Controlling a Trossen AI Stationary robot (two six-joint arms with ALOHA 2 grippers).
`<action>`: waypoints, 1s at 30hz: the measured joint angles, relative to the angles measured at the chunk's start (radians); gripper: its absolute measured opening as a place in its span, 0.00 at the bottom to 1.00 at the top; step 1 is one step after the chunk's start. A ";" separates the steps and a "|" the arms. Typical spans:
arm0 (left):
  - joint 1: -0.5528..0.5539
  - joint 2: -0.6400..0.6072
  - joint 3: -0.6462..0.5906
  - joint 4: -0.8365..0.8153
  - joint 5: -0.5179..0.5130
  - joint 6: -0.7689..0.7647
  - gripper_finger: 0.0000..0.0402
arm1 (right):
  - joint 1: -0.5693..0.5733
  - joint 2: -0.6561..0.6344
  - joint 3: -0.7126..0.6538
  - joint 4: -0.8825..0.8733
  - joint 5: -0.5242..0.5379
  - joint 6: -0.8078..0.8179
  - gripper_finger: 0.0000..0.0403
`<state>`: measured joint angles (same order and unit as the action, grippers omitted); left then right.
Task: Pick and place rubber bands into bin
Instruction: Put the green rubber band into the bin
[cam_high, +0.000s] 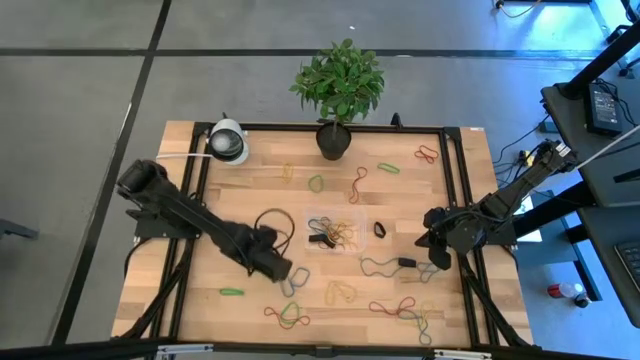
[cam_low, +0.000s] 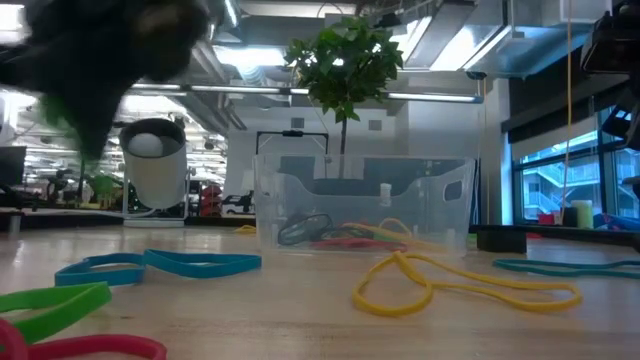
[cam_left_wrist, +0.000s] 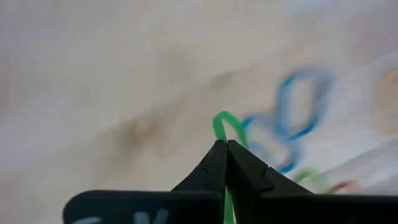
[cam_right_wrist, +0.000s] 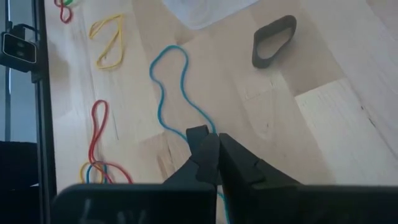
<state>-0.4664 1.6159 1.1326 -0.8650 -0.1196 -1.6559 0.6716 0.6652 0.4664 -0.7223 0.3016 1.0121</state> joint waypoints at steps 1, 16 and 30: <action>0.012 -0.021 0.014 -0.014 -0.042 0.031 0.01 | 0.000 0.000 0.000 0.000 0.000 0.000 0.04; 0.395 0.021 0.318 0.054 -0.093 0.909 0.01 | -0.002 0.000 0.000 0.026 0.151 0.030 0.04; 0.455 0.313 0.410 0.046 0.138 1.180 0.09 | -0.002 0.000 0.000 0.021 0.153 0.140 0.04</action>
<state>-0.0116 1.9287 1.5425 -0.8193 0.0184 -0.4755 0.6697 0.6655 0.4667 -0.7010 0.4541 1.1522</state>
